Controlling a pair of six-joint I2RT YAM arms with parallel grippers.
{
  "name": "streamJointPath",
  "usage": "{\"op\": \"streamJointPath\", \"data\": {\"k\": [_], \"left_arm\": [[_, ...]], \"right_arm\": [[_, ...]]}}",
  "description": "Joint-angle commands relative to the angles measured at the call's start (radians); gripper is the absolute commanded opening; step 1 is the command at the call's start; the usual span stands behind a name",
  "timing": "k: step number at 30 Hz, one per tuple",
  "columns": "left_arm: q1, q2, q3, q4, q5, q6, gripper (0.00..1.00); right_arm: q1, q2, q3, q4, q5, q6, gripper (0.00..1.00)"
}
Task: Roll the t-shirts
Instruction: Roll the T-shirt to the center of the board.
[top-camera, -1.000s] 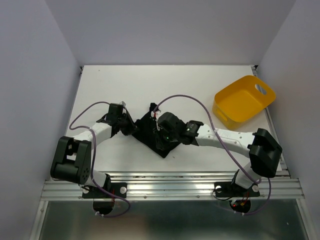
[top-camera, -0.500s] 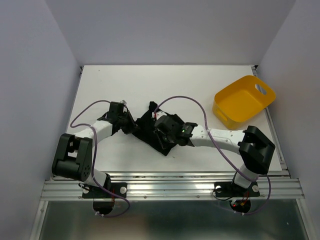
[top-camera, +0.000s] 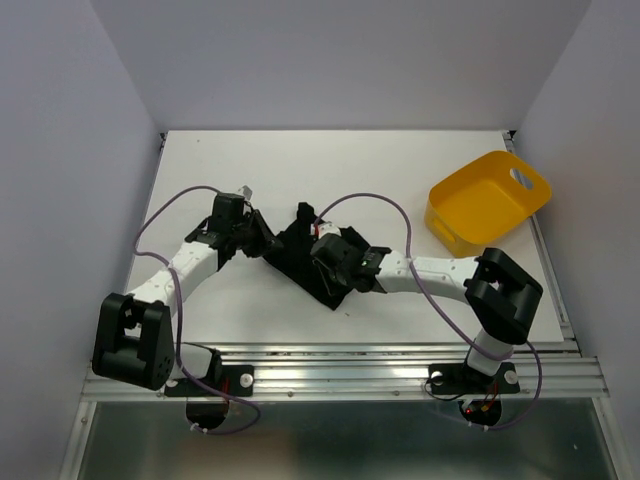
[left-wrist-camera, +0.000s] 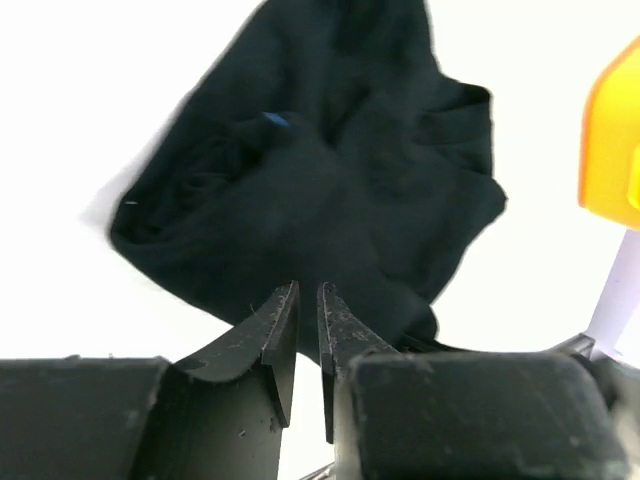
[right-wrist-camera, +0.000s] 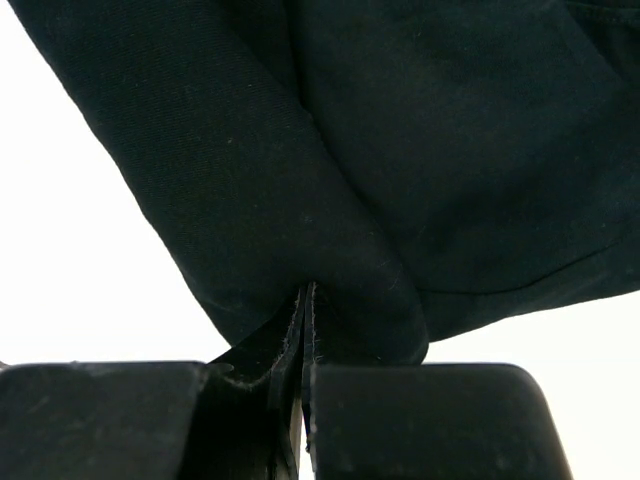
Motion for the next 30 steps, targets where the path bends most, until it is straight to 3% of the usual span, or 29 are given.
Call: {"op": "streamJointPath", "data": {"k": [1, 3, 6, 8, 14, 21, 30], "left_arm": [[-0.017, -0.062, 0.059, -0.040, -0.019, 0.022, 0.25], [-0.019, -0.049, 0.069, -0.032, -0.043, 0.007, 0.23], [-0.017, 0.009, 0.078, 0.022, -0.045, -0.020, 0.04], [-0.019, 0.039, 0.084, 0.043, -0.039, -0.026, 0.00], [-0.007, 0.138, 0.070, 0.091, -0.171, -0.084, 0.00], [-0.007, 0.253, 0.044, 0.131, -0.149, -0.090, 0.00], [-0.005, 0.220, 0.041, 0.141, -0.125, -0.069, 0.00]], "right_arm": [[-0.021, 0.025, -0.009, 0.037, 0.010, -0.034, 0.01], [-0.031, 0.025, -0.025, 0.066, -0.063, -0.054, 0.01], [-0.040, 0.027, -0.053, 0.103, -0.131, -0.074, 0.01], [-0.040, 0.028, -0.064, 0.118, -0.151, -0.085, 0.01], [-0.040, 0.016, -0.079, 0.126, -0.173, -0.105, 0.01], [-0.040, -0.036, -0.029, 0.068, -0.174, -0.097, 0.01], [-0.040, -0.024, 0.177, 0.063, -0.166, -0.020, 0.01]]}}
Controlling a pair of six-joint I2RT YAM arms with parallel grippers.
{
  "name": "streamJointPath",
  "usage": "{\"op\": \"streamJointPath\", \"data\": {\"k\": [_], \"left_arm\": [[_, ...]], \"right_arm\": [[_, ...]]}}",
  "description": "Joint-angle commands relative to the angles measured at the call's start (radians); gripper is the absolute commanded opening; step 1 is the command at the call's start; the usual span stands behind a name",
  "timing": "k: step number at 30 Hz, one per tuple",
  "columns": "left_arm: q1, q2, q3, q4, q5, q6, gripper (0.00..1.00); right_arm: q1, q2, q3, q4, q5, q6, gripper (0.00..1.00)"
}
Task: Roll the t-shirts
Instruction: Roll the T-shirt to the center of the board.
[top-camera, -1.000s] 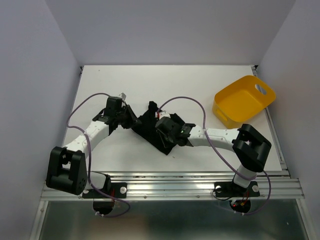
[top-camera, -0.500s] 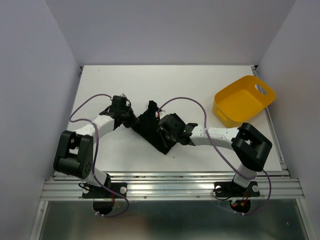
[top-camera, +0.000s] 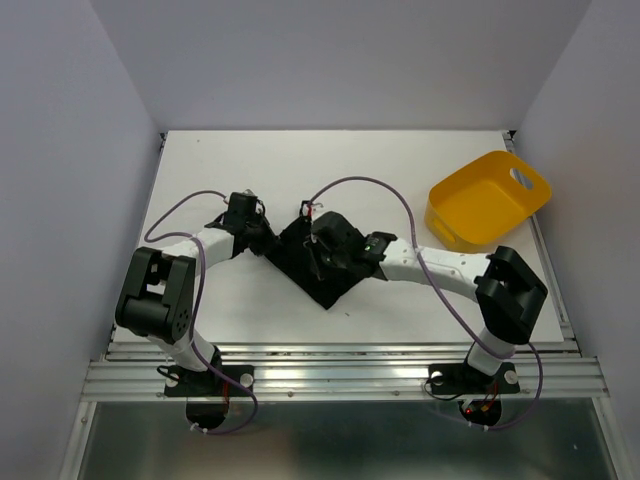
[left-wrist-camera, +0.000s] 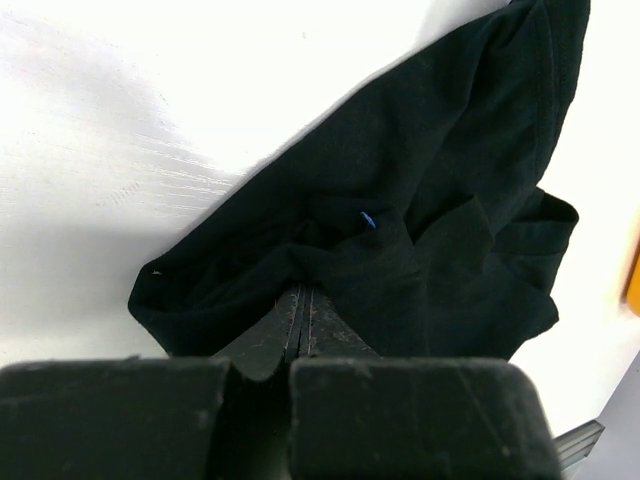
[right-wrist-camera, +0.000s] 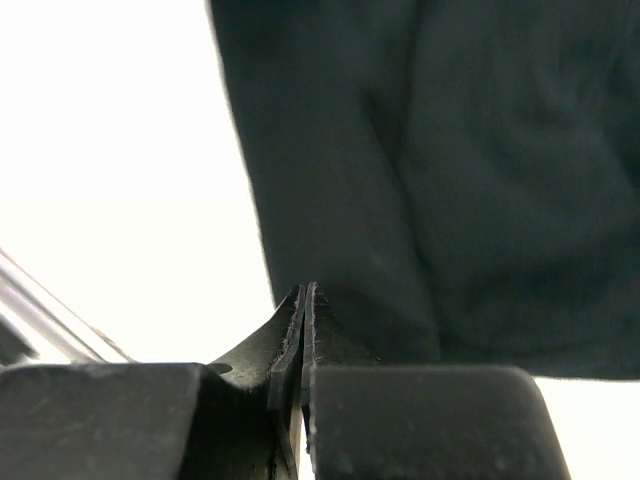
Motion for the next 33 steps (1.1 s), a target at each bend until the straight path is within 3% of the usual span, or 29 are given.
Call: {"op": "streamJointPath", "data": {"k": [1, 7, 10, 13, 17, 23, 33], "left_arm": [[0.006, -0.029, -0.012, -0.002, -0.004, 0.022, 0.00], [0.006, -0.047, -0.019, -0.002, -0.005, 0.027, 0.00], [0.006, -0.058, -0.013, -0.028, -0.004, 0.034, 0.00], [0.006, -0.088, 0.005, -0.056, 0.001, 0.050, 0.00], [0.006, -0.171, 0.022, -0.105, -0.005, 0.063, 0.00], [0.006, -0.256, 0.034, -0.136, 0.018, 0.057, 0.00], [0.000, -0.168, 0.027, -0.089, 0.055, 0.065, 0.00]], "right_arm": [[0.001, 0.015, 0.145, 0.020, 0.009, 0.039, 0.01], [-0.008, 0.207, 0.243, 0.030, 0.066, 0.078, 0.01], [-0.017, 0.315, 0.246, 0.030, 0.167, 0.101, 0.01], [-0.017, 0.368, 0.207, 0.034, 0.164, 0.104, 0.01], [-0.017, 0.312, 0.128, 0.084, 0.112, 0.118, 0.01], [-0.017, 0.057, 0.096, 0.113, 0.097, 0.076, 0.01], [-0.017, -0.064, -0.100, 0.060, 0.172, 0.101, 0.01]]}}
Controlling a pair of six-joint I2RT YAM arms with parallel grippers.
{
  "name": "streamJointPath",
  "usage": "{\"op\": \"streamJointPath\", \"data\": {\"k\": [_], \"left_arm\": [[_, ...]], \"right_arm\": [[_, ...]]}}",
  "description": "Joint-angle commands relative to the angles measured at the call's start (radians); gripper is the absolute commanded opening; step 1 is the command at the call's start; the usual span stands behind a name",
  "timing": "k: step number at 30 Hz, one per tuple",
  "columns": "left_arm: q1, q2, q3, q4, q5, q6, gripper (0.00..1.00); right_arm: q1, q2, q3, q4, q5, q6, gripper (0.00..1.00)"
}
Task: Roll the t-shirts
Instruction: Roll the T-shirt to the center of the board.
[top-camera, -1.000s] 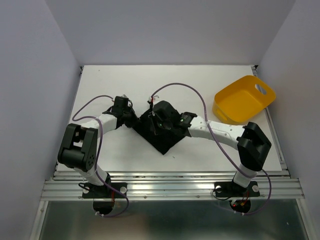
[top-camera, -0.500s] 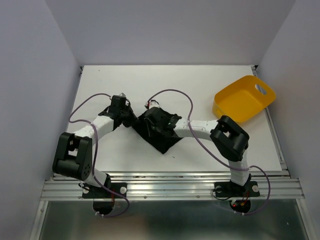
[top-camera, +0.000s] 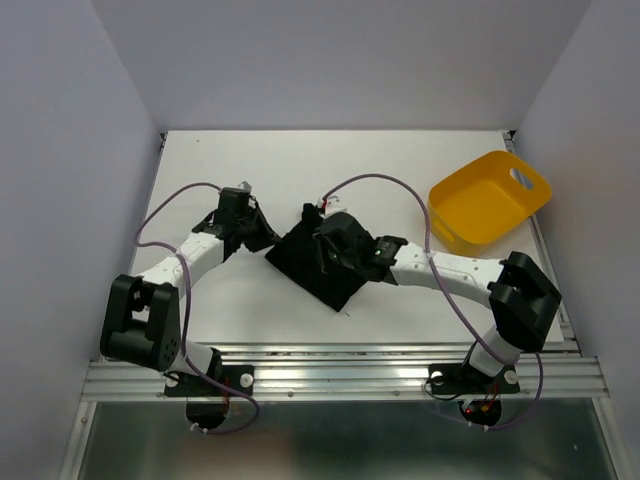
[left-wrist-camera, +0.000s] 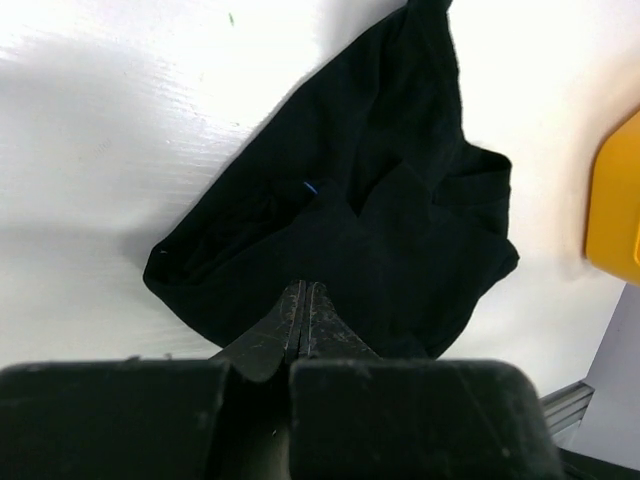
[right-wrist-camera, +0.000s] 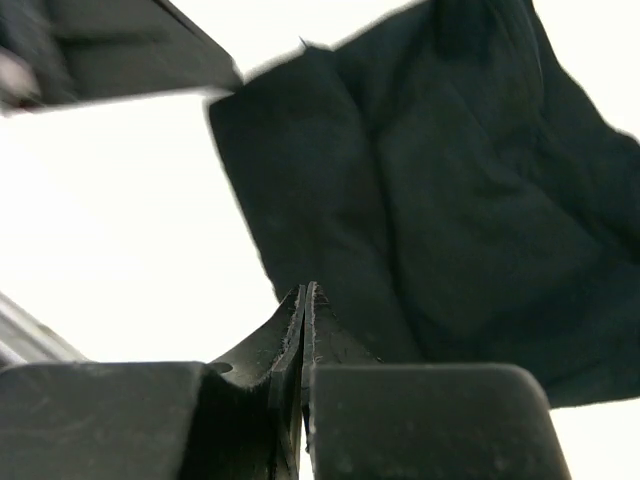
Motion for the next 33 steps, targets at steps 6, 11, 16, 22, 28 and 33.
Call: {"op": "streamJointPath", "data": {"k": [6, 11, 16, 22, 28, 33], "left_arm": [[-0.001, 0.126, -0.002, 0.047, 0.005, 0.028, 0.00], [0.000, 0.161, 0.004, 0.032, 0.003, 0.046, 0.00], [0.000, 0.057, 0.095, -0.074, -0.081, 0.081, 0.00], [0.014, -0.067, 0.205, -0.192, -0.145, 0.106, 0.00], [0.048, -0.148, 0.181, -0.237, -0.161, 0.083, 0.00], [0.068, -0.198, 0.113, -0.246, -0.162, 0.057, 0.00]], "right_arm": [[-0.005, 0.058, -0.222, -0.025, 0.043, 0.070, 0.01], [-0.005, 0.043, -0.256, -0.030, 0.058, 0.060, 0.01], [0.015, -0.084, -0.196, -0.092, 0.124, 0.005, 0.12], [0.060, -0.126, -0.087, -0.160, 0.187, -0.075, 0.39], [0.211, -0.018, -0.006, -0.214, 0.359, -0.166, 0.60], [0.290, 0.095, 0.031, -0.208, 0.484, -0.235, 0.68]]}}
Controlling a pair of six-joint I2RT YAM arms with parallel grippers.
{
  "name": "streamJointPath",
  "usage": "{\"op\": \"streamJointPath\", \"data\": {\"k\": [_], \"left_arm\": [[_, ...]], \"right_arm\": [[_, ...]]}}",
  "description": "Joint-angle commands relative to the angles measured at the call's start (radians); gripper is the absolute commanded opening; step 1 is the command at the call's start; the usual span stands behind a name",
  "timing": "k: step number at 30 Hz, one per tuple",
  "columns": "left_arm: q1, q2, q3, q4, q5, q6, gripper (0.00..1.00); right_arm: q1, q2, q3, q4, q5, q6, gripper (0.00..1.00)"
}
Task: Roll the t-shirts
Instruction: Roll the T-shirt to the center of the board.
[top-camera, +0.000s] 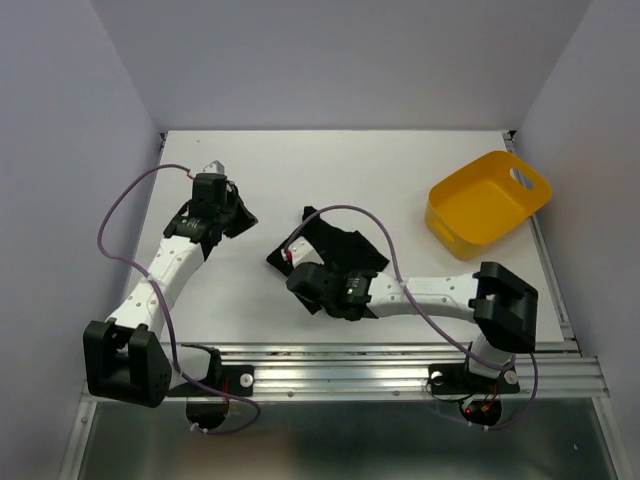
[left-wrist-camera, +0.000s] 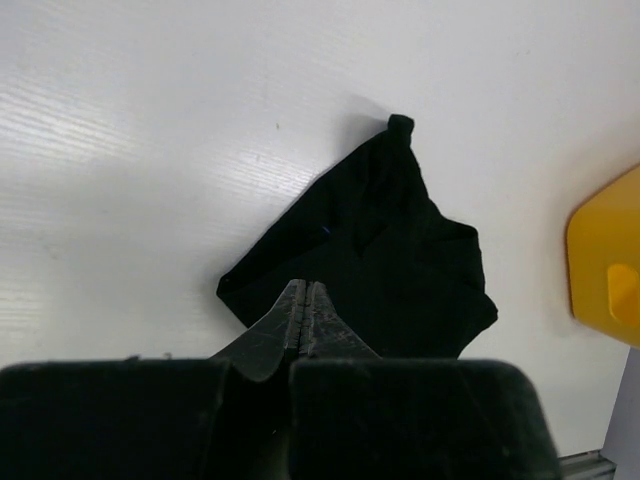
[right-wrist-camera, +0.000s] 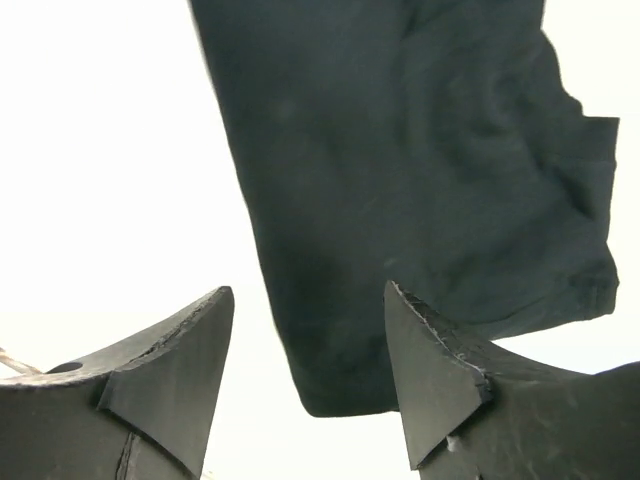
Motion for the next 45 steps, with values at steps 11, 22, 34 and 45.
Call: {"op": "streamJointPath", "data": {"k": [11, 22, 34, 45], "left_arm": [[0.032, -0.041, -0.105, -0.036, 0.005, -0.013, 0.00], [0.032, -0.070, -0.157, -0.008, 0.102, 0.007, 0.04], [0.030, -0.139, -0.228, 0.010, 0.196, 0.033, 0.62], [0.030, -0.162, -0.284, 0.013, 0.206, 0.032, 0.79]], "right_arm": [[0.088, 0.216, -0.064, 0.092, 0.191, -0.155, 0.67], [0.074, 0.184, -0.105, 0.232, 0.121, -0.159, 0.01], [-0.167, 0.050, -0.062, 0.209, -0.622, -0.005, 0.01], [-0.279, 0.119, -0.035, 0.250, -1.030, 0.114, 0.01]]}}
